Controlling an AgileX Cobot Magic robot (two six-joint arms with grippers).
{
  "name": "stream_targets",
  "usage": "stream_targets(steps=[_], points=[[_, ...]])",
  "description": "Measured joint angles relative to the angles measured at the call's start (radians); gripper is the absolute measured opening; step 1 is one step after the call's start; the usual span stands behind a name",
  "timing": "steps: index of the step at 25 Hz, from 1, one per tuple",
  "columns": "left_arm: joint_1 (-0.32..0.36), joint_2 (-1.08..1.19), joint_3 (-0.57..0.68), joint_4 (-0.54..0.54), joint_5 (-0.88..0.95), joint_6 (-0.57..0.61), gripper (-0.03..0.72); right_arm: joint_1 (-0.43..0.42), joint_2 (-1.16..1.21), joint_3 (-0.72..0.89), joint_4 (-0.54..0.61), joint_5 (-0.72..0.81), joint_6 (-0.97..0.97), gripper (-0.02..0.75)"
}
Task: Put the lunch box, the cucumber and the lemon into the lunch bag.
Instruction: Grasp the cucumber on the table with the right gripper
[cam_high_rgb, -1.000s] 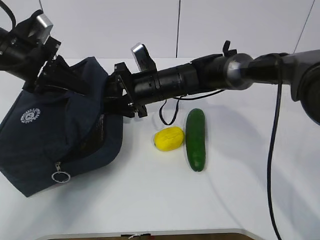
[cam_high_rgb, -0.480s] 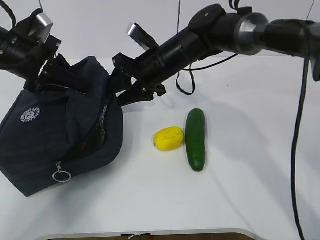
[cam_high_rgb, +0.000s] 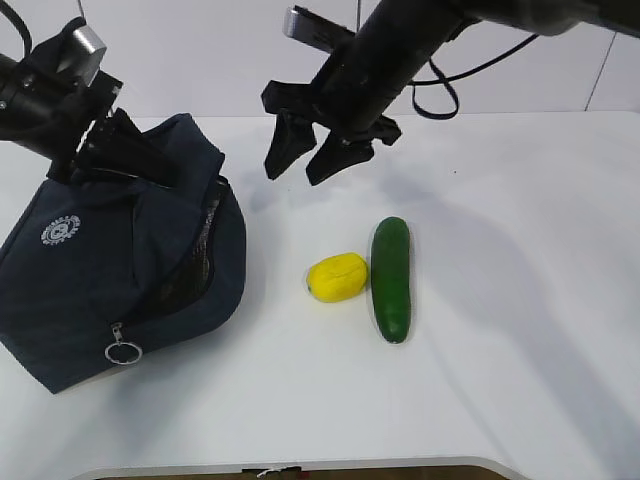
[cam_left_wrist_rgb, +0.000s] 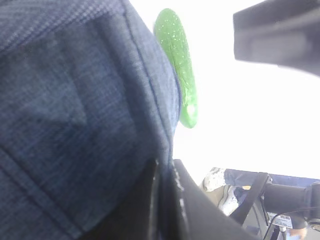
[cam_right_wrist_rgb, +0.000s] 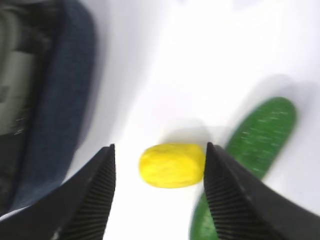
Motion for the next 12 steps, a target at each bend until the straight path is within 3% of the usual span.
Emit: stream_targets(steps=[9, 12], points=[[0.0, 0.0, 0.0, 0.002, 0.0, 0.0, -0.014, 0.013, -0.066, -0.002, -0.321, 0.056, 0.234, 0.451], [0.0, 0.0, 0.0, 0.002, 0.0, 0.0, -0.014, 0.035, -0.082, -0.002, -0.379, 0.058, 0.298, 0.451]])
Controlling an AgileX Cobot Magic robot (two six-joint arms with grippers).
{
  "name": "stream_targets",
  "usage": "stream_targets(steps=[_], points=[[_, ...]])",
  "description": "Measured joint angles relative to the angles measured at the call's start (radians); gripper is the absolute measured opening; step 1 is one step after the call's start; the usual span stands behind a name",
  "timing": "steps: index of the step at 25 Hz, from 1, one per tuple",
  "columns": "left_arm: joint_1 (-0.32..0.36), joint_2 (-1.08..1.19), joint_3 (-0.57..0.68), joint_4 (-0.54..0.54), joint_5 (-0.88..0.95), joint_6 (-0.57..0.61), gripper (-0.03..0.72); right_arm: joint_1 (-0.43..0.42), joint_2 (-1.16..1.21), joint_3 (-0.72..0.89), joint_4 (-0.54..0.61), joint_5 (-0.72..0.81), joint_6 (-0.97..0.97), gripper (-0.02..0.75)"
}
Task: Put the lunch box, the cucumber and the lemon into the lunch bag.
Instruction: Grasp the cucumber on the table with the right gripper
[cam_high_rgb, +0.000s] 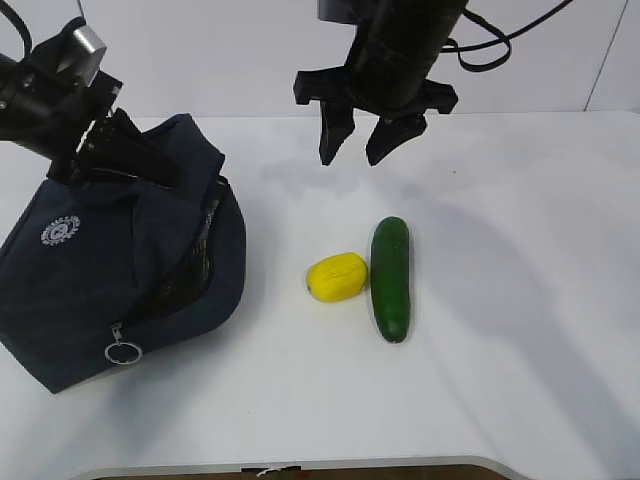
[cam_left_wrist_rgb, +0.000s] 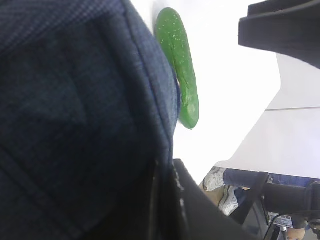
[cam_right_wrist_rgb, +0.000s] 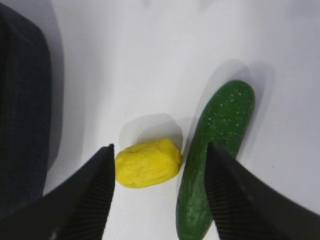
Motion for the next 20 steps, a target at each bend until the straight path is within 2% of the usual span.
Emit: stream_targets(steps=[14, 20], points=[[0.0, 0.0, 0.0, 0.002, 0.0, 0.0, -0.014, 0.008, -0.008, 0.074, -0.151, 0.004, 0.211, 0.461], [0.0, 0.0, 0.0, 0.002, 0.0, 0.0, -0.014, 0.008, 0.017, 0.078, -0.169, 0.004, 0.233, 0.461]])
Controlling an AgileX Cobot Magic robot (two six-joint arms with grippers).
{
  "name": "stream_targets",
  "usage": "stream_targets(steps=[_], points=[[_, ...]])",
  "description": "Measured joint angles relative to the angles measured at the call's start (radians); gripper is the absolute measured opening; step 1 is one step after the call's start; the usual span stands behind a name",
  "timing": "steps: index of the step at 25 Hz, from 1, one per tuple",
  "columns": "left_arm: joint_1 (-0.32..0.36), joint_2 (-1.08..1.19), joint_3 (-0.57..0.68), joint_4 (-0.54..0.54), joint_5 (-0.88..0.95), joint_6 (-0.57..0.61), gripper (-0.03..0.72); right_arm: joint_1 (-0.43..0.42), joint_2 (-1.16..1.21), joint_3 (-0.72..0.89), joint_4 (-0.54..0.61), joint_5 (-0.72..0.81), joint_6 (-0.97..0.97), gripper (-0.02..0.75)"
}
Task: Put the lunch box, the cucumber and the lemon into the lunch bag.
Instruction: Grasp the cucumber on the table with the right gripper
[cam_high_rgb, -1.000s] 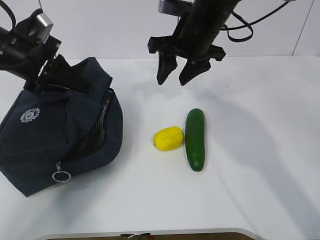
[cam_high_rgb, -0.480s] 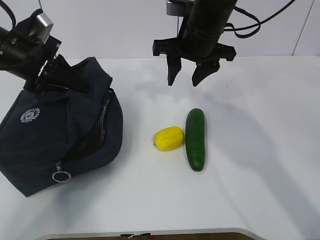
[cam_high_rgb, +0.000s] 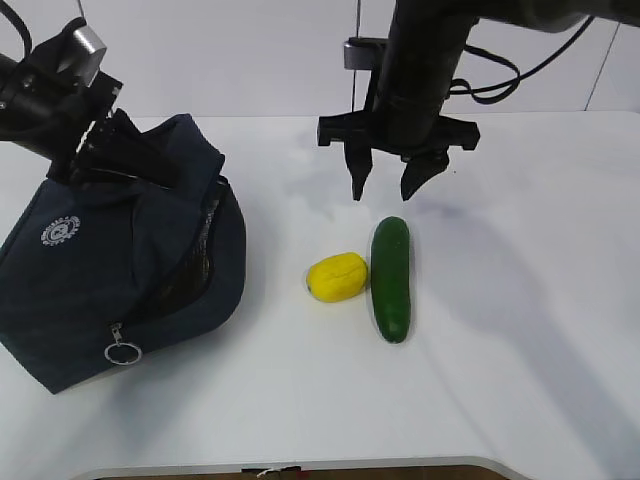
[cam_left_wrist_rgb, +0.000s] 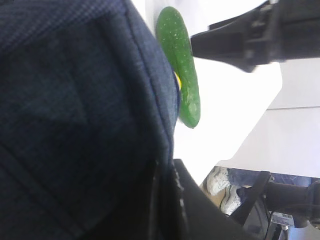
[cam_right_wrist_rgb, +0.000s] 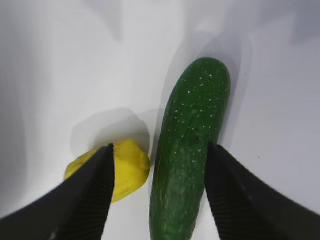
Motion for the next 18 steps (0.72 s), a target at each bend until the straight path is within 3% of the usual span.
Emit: stream_targets(steps=[14, 18], points=[[0.0, 0.0, 0.0, 0.039, 0.0, 0.0, -0.014, 0.0, 0.113, 0.001, -0.012, -0.004, 0.034, 0.461], [0.0, 0.0, 0.0, 0.039, 0.0, 0.0, -0.014, 0.0, 0.113, 0.001, -0.037, -0.005, 0.037, 0.508]])
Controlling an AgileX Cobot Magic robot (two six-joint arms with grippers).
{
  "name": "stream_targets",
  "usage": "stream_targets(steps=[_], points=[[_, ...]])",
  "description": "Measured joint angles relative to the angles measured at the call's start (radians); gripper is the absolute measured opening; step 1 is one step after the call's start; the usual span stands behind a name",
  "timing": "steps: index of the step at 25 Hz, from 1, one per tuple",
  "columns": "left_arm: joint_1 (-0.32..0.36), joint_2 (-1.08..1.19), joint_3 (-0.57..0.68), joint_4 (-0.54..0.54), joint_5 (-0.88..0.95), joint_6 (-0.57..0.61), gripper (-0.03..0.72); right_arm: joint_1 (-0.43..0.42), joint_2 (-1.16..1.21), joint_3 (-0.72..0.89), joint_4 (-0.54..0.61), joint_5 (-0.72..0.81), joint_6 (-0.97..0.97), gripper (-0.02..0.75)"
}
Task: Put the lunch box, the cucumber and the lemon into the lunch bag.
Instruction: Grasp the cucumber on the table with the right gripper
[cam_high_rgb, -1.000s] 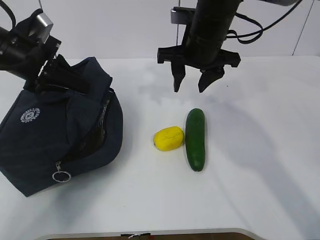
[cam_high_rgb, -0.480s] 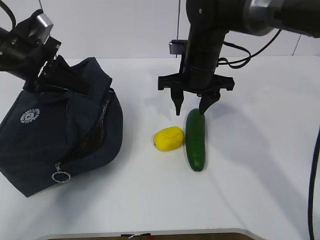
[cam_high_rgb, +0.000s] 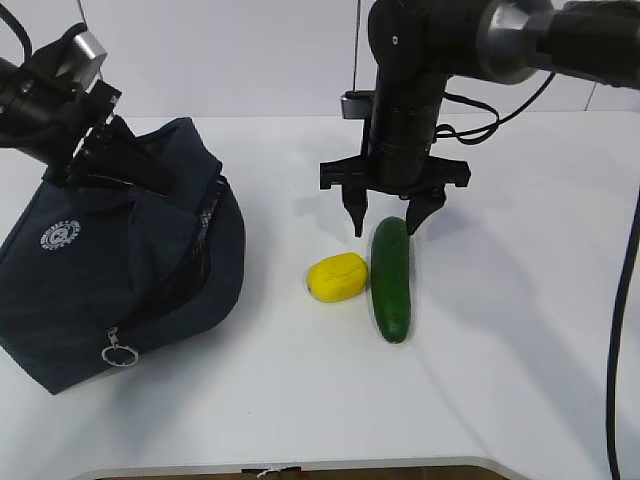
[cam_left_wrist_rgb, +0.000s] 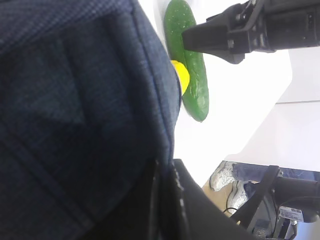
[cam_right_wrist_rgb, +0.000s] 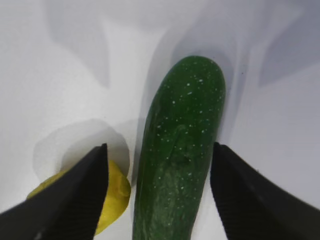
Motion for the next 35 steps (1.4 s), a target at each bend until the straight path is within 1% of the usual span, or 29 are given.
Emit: stream_targets(steps=[3, 7, 14, 24, 33, 35], points=[[0.0, 0.0, 0.0, 0.002, 0.0, 0.0, -0.014, 0.0, 0.0, 0.0, -0.002, -0.002, 0.007, 0.546], [0.0, 0.0, 0.0, 0.002, 0.0, 0.0, -0.014, 0.0, 0.013, 0.0, -0.014, -0.002, 0.014, 0.556], [0.0, 0.0, 0.0, 0.006, 0.0, 0.0, -0.014, 0.0, 0.031, 0.0, -0.044, -0.002, 0.019, 0.556], [0.0, 0.0, 0.0, 0.007, 0.0, 0.0, -0.014, -0.002, 0.057, 0.0, -0.05, -0.006, 0.019, 0.552], [0.0, 0.0, 0.0, 0.008, 0.0, 0.0, -0.014, -0.002, 0.073, 0.0, -0.032, -0.008, 0.019, 0.532], [0.0, 0.0, 0.0, 0.009, 0.0, 0.0, -0.014, -0.002, 0.073, 0.0, -0.032, -0.009, 0.019, 0.511]])
